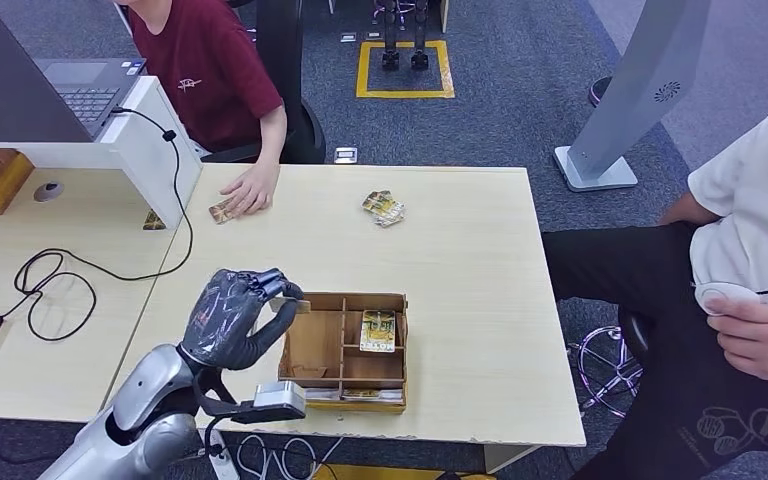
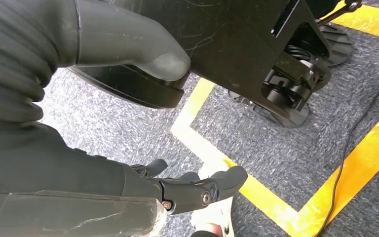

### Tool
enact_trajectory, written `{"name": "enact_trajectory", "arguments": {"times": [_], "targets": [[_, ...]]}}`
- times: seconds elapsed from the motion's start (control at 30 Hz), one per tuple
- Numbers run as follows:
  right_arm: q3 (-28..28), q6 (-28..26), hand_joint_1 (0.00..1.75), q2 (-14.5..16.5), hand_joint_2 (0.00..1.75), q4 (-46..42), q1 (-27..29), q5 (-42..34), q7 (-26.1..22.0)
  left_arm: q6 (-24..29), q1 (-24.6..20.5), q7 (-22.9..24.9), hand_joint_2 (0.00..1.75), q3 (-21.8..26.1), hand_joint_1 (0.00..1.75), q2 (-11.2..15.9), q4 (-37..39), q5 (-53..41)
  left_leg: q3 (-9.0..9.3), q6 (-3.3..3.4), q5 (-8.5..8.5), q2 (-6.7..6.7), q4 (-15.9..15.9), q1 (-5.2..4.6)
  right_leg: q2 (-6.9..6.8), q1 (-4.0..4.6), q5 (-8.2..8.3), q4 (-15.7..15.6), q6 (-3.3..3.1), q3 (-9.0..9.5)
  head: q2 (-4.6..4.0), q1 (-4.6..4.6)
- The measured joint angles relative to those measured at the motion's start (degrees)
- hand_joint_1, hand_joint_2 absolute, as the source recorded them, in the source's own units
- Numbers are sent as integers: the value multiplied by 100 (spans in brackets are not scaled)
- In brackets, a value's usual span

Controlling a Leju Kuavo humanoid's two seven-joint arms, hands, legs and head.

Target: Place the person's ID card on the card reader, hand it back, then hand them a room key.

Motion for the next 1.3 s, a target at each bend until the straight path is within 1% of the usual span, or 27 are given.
{"name": "enact_trajectory", "arguments": {"times": [0.2,0.37,0.53,0.8,1.13,1.3], "targets": [[4,20,0,0,175,-1,-9,85,43,3,-376,346,175,78,175,-174,318,-160,0,0,0,0,1,0,0,0,0,0,0,-1,0,0],[22,35,0,0,175,-2,-34,156,90,4,-717,582,175,159,175,-407,750,-245,0,0,0,1,1,0,0,0,0,0,0,0,0,0],[44,35,0,0,175,-2,-46,198,98,55,-903,729,175,205,175,-563,1086,-377,0,0,0,1,1,0,0,0,0,0,0,0,0,0],[52,44,0,0,175,-2,-47,199,98,92,-938,749,175,251,175,-645,1305,-396,-1,0,0,1,1,0,0,0,0,0,-1,-1,-1,0],[59,43,0,0,175,-2,-47,205,98,159,-968,796,175,313,175,-663,1386,-473,0,0,0,1,1,0,1,0,0,0,0,-1,0,0],[81,35,0,0,175,-2,-47,207,76,172,-1069,859,175,346,175,-676,1457,-513,-1,0,0,0,1,0,0,0,0,1,0,-1,0,0]]}}
